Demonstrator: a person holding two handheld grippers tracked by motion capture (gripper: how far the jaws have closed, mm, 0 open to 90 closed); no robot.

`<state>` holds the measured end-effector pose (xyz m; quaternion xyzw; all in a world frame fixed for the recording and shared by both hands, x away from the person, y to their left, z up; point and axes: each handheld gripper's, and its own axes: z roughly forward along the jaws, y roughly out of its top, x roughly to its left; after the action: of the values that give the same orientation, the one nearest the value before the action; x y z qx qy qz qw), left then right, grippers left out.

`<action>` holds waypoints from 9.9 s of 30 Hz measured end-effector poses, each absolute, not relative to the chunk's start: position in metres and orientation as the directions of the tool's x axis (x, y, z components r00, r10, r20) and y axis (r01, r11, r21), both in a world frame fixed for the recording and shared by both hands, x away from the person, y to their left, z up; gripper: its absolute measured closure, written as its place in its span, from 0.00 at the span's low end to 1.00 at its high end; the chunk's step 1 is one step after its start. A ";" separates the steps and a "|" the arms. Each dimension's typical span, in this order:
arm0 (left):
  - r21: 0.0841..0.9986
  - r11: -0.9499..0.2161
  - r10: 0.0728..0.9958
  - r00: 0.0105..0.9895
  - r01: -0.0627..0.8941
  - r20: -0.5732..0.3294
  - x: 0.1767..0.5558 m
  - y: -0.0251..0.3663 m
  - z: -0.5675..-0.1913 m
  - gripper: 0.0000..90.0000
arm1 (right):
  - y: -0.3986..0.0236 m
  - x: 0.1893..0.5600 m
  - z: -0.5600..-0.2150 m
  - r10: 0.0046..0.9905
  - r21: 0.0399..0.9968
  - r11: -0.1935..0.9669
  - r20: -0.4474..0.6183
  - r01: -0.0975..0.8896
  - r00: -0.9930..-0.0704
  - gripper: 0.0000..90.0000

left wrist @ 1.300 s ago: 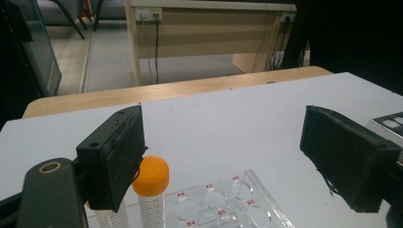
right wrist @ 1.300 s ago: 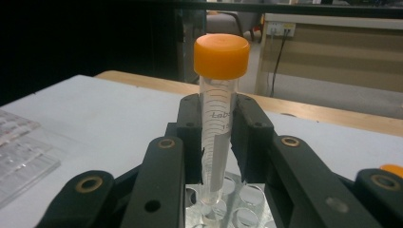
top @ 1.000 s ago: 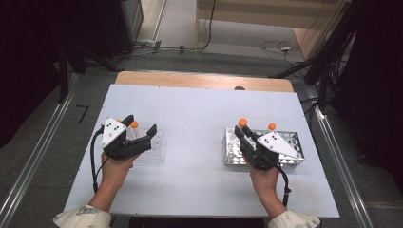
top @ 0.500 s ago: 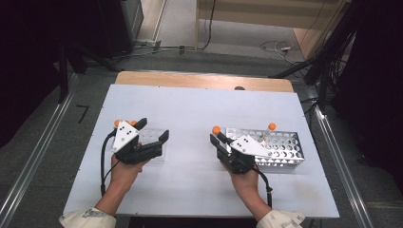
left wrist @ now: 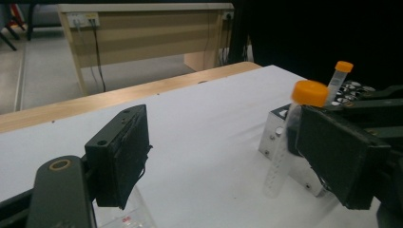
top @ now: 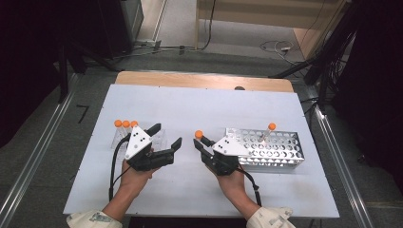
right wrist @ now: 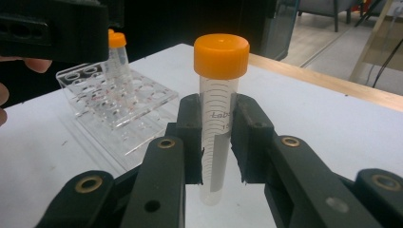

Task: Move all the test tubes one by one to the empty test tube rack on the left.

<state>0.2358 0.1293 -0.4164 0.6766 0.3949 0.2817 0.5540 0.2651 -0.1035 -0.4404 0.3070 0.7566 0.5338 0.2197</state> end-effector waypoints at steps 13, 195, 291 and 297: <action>0.975 -0.060 0.806 0.587 0.213 -0.079 0.232 0.122 -0.417 0.34 | -0.089 0.262 -0.444 0.666 0.936 0.261 0.004 0.237 -0.746 0.80; 0.969 -0.022 0.924 0.375 0.247 -0.074 0.253 0.179 -0.433 0.18 | -0.268 0.302 -0.456 0.965 0.938 0.097 -0.007 0.333 -0.260 0.46; 0.962 -0.109 0.925 0.379 0.250 0.007 0.281 0.186 -0.435 0.78 | -0.153 0.267 -0.418 0.736 0.928 0.234 0.027 0.291 -0.677 0.35; 0.959 -0.146 0.927 0.371 0.243 0.047 0.277 0.182 -0.443 0.76 | -0.159 0.266 -0.418 0.743 0.929 0.229 0.027 0.292 -0.669 0.35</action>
<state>0.2771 0.1821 -0.4431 0.6701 0.4367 0.3518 0.4863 0.2662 -0.1590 -0.4178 0.3436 0.7529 0.5172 0.2183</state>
